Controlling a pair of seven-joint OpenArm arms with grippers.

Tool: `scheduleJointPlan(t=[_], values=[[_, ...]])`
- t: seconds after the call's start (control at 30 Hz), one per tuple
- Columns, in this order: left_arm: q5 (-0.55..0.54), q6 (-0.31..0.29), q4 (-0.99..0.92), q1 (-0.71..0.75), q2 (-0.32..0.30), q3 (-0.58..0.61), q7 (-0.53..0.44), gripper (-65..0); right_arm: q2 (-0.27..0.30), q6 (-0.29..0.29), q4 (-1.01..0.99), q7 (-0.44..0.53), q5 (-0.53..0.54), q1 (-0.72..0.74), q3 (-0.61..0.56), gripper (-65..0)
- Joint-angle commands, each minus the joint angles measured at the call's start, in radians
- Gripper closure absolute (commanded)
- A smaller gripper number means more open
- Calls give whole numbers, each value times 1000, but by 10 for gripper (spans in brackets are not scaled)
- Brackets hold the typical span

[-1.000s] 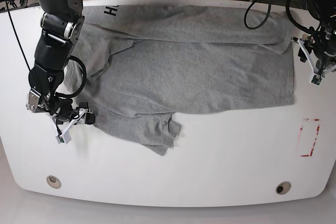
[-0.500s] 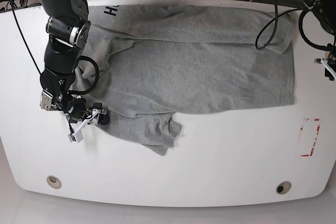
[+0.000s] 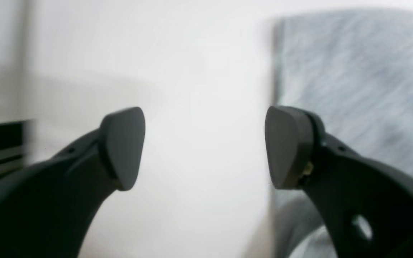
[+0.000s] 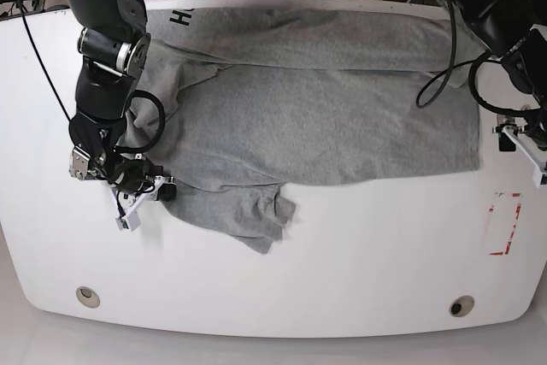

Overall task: Fold the T-shirt properly
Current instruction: 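Move the left gripper to the shirt's hem and grasp it with both grippers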

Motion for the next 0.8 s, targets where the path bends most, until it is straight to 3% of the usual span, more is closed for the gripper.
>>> scheduleJointPlan(t=[0.0, 0.43, 0.77], values=[[-6, -1, -53, -31, -14, 1, -90, -490, 12, 9, 15, 18, 16, 32, 0, -114], [-7, -1, -373, -83, -14, 7, -286, -490, 18, 9, 15, 17, 16, 31, 0, -113], [-7, -1, -519, -121, -14, 111, -398, -487, 15, 9, 17, 15, 16, 31, 0, -111]])
